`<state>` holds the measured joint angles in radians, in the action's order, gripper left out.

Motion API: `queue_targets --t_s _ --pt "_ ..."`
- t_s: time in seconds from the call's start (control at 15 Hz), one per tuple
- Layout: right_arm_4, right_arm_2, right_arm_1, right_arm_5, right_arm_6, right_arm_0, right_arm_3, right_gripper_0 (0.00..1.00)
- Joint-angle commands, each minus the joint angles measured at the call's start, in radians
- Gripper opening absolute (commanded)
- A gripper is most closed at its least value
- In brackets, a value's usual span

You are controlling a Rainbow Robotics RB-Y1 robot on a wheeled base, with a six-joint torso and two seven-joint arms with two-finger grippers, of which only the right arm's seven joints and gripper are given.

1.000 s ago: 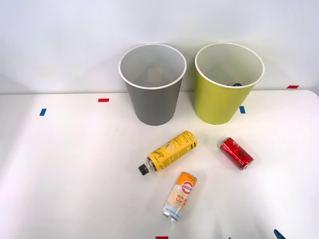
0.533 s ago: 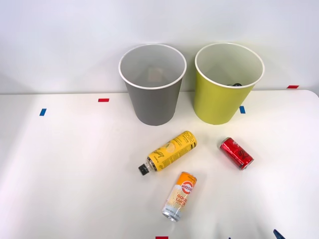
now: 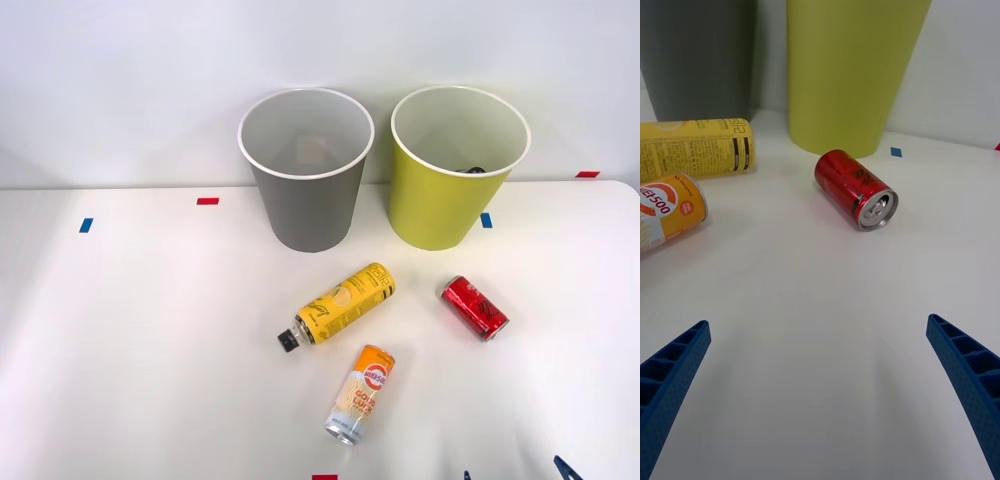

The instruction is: Put cans in the gray bin, plastic bottles in the light green bin

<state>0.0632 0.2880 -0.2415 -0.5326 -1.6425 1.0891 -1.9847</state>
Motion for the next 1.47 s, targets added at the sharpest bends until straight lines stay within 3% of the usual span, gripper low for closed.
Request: queue_targets --t_s 0.07,0.33,0.53,0.93,1.47 --pt "-0.006 0.005 -0.032 0.175 -0.007 -0.001 -0.132 1.0" --pt "-0.013 0.006 -0.082 0.683 -0.002 -0.058 -0.448 1.0" --pt "-0.028 0.003 -0.139 1.014 0.021 -0.181 -0.602 1.0" --pt "-0.063 0.0 -0.222 1.277 0.168 -0.459 -0.608 1.0" --pt "-0.252 -0.01 -0.328 1.844 0.346 -0.908 -0.605 1.0"
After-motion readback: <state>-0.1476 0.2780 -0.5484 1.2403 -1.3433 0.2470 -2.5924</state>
